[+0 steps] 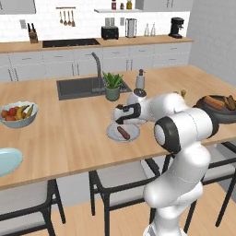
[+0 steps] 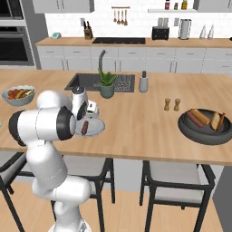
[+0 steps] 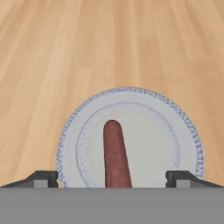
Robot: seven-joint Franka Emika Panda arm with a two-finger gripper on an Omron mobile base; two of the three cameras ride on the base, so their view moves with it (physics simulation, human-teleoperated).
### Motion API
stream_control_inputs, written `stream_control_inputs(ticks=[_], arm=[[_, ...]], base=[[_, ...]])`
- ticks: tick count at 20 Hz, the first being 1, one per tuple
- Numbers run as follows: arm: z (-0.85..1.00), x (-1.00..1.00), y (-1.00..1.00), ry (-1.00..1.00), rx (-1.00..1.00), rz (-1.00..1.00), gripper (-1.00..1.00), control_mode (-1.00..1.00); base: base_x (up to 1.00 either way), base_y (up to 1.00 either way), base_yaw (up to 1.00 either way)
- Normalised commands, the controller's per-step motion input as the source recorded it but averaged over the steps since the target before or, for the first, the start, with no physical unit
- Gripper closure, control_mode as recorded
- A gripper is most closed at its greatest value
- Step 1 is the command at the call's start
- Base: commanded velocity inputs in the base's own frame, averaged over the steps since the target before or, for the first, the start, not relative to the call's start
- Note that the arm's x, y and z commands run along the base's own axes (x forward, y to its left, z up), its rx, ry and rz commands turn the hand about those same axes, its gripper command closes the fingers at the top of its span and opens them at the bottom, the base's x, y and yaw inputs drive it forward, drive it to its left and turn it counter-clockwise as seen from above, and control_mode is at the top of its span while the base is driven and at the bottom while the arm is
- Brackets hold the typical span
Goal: Place one bun and one sausage from the bowl on each plate.
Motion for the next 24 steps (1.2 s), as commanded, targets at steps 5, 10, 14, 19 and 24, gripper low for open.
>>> stream_control_inputs(ticks=[5,10,14,19,24], arm=[[1.00,0.04,-0.02,0.31,-0.14,0.00,-1.00,-1.00],[0.25,-0.05,-0.08,0.03,-0.01,0.00,-1.00,1.00],[0.00,0.00,0.00,0.00,0.00,0.00,-1.00,1.00],[0.00,0.00,0.00,0.00,0.00,0.00,-1.00,1.00],[0.00,0.00,0.00,0.00,0.00,0.00,-1.00,1.00]], base=[[0.00,0.00,0.00],[0.00,-0.16,-0.01],[0.03,-0.93,-0.02],[0.00,-1.00,-0.03],[0.00,-1.00,-0.04]])
